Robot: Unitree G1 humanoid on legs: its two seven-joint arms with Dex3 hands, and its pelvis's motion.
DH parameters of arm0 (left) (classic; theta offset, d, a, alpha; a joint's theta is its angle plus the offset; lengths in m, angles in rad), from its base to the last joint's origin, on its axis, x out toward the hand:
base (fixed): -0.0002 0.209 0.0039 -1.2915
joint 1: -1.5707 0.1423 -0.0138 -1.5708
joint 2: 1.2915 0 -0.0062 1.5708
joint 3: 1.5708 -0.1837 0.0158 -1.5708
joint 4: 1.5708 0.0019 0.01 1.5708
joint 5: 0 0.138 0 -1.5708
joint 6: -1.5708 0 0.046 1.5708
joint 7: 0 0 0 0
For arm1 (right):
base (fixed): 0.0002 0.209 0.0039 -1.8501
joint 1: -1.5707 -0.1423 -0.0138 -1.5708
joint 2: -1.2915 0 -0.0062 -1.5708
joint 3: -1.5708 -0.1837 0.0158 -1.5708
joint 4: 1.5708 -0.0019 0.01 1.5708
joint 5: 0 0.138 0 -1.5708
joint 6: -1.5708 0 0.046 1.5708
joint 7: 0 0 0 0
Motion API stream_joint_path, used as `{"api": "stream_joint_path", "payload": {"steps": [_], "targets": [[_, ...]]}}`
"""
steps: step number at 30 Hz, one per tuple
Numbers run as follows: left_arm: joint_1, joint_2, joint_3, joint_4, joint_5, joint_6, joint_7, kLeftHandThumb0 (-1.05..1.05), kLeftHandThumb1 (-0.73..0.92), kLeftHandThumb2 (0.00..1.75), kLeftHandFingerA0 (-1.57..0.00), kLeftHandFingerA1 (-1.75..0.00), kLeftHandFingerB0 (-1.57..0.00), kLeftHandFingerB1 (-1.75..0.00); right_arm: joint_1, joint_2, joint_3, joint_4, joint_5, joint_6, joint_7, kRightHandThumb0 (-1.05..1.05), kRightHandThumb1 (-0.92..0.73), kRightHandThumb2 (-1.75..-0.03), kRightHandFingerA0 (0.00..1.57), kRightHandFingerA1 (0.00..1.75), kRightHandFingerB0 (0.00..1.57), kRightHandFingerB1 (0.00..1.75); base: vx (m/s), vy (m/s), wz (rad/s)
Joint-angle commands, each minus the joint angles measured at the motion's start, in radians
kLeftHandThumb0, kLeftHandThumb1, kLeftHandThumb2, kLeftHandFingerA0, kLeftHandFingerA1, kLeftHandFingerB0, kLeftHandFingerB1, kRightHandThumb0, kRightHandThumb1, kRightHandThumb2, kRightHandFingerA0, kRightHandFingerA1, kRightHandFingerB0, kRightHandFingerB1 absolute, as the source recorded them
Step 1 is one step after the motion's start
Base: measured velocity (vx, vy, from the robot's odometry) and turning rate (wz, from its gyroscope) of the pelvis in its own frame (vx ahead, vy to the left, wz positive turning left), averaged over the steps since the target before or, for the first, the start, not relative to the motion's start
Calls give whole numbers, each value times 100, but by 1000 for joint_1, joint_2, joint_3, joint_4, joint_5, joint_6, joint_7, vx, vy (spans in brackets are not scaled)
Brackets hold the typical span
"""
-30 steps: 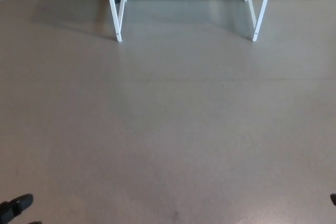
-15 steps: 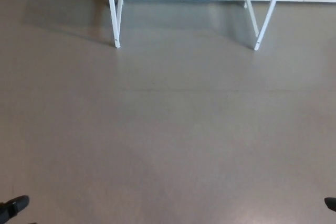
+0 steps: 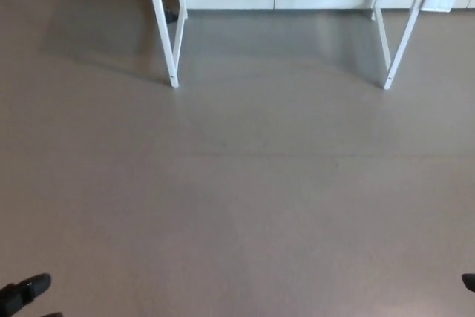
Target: The robot walk towards a table in front and uses its left hand to pickup a tennis ball on the left side and put it in a container on the right hand side
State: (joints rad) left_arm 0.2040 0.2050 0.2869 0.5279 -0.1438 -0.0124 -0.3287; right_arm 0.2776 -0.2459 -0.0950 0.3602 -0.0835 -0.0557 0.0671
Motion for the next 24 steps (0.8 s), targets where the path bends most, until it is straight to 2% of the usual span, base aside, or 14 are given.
{"api": "stream_joint_path", "payload": {"steps": [1,2,5,6,7,11,17,18,20,21,24], "targets": [[4,18,1,8,-2,-20,11,-19,67,58,-46,-37,-41,-35,14,-9,2,-6,-10,6,-5,-6,-34,-85,43,66,22,56,347,119,-27],[8,19,1,9,0,-23,12,-25,62,65,-43,-41,-39,-39,19,-8,2,-7,-8,6,-4,-6,-34,-85,42,66,22,56,289,163,-17],[29,19,-1,6,7,-31,20,-24,61,65,-45,-41,-41,-39,37,-7,6,-8,-12,3,-4,-8,-34,-85,42,66,22,56,448,241,-17],[40,20,-3,7,10,-37,18,-18,64,59,-49,-38,-41,-36,48,-5,6,-7,-11,1,-3,-9,-34,-85,42,66,21,56,452,216,-84],[54,22,-4,8,11,-44,14,-24,60,65,-46,-42,-41,-40,62,-2,7,-4,-9,-6,-3,-8,-34,-85,42,66,21,56,452,213,-35],[97,27,-11,11,13,-67,5,-26,61,66,-44,-42,-39,-40,105,0,13,8,-15,-38,-5,-8,-34,-85,43,67,21,56,340,149,5],[88,34,-16,46,2,-75,-7,-26,62,66,-44,-42,-39,-40,115,9,7,23,-6,-45,-12,-7,-33,-85,41,66,23,57,339,2,14],[83,35,-15,56,-3,-76,-15,-19,67,58,-45,-37,-40,-35,112,9,5,33,-1,-54,-7,-7,-33,-85,41,66,23,57,393,-95,27],[82,37,-16,59,-5,-77,-19,-21,67,58,-44,-37,-40,-35,111,11,3,46,1,-67,-7,-8,-33,-84,42,66,23,57,515,-118,-5],[82,37,-17,58,-5,-74,-18,-20,67,58,-45,-36,-40,-35,112,11,2,51,-1,-77,-9,-10,-49,-57,48,63,27,49,547,-234,84],[82,39,-20,56,0,-74,-13,-25,62,66,-42,-41,-39,-39,117,13,5,42,-10,-76,-16,-10,-49,-57,50,63,28,49,469,-183,20]]}}
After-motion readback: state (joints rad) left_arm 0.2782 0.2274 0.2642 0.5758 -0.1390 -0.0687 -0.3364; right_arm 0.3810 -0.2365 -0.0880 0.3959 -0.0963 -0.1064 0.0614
